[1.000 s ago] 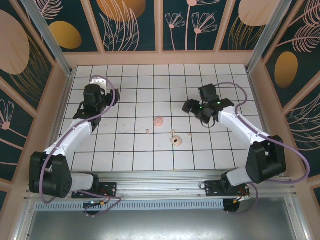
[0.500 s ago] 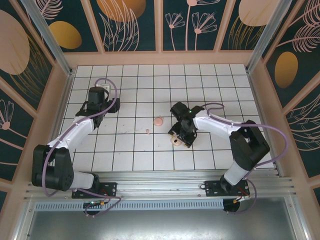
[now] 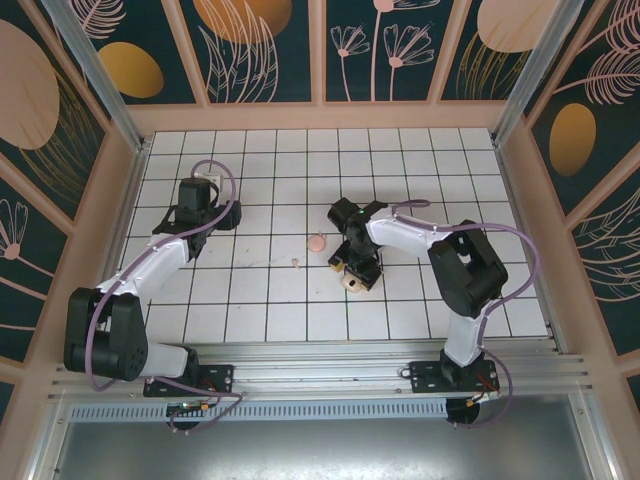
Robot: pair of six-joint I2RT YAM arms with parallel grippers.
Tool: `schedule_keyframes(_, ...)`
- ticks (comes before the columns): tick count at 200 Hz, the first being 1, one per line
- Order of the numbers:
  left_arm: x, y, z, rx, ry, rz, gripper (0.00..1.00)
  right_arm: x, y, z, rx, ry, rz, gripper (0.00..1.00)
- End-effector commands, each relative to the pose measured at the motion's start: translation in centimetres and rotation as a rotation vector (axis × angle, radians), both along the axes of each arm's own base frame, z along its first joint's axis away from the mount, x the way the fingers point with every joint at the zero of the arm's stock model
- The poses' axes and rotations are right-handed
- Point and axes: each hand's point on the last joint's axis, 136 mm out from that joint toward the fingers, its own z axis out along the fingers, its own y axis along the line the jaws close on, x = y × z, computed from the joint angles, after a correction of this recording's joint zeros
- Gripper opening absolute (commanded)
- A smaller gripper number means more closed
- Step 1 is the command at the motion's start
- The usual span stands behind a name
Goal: Insert the wireless bluetooth earbuds into the charging case
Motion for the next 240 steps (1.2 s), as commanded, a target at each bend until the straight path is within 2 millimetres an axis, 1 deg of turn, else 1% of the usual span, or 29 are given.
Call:
schedule_keyframes(1,-0.3,0.1,0.3,-0.001,-0.011,0.002,0.70,-0.7,-0.3,-0.1,-0.027,0.039,0.016,0.75)
schedule_keyframes(41,-0.4,0.0,0.1,-0.010,-0.007,-0.001,0.70,-0.9,-0.1,-0.4,-0.018,0.038,0.019,0.75)
schedule_keyframes(67,-0.4,0.0,0.1,-0.010,-0.007,0.000,0.70,-1.3,-0.1,-1.2,-0.013,0.056,0.022,0.74)
schedule_keyframes(101,-0.3,-0.1,0.2,-0.012,-0.007,-0.003,0.70,-1.7,-0.3,-1.8,-0.018,0.069,0.027,0.68)
schedule_keyframes(135,-0.3,-0.2,0.3,-0.013,-0.004,-0.009,0.70,-2.0,-0.5,-2.3,-0.028,0.078,0.039,0.66)
schedule_keyframes(170,-0.4,-0.7,0.7,-0.031,-0.002,-0.031,0.69,-2.0,-1.1,-2.5,-0.060,0.054,0.050,0.59)
schedule_keyframes(187,-0.4,-1.0,1.2,-0.042,-0.003,-0.046,0.69,-1.5,-1.3,-1.7,-0.067,0.004,0.061,0.55)
schedule_keyframes(208,-0.5,-2.2,2.2,-0.078,-0.019,-0.108,0.68,0.0,-1.3,0.3,-0.073,-0.113,0.076,0.52)
schedule_keyframes(222,-0.7,-3.9,3.3,-0.131,-0.045,-0.200,0.68,1.2,-0.9,2.2,-0.056,-0.219,0.099,0.51)
schedule_keyframes(240,-1.3,-6.3,5.1,-0.227,-0.101,-0.322,0.67,3.3,-0.5,5.6,-0.029,-0.408,0.139,0.50)
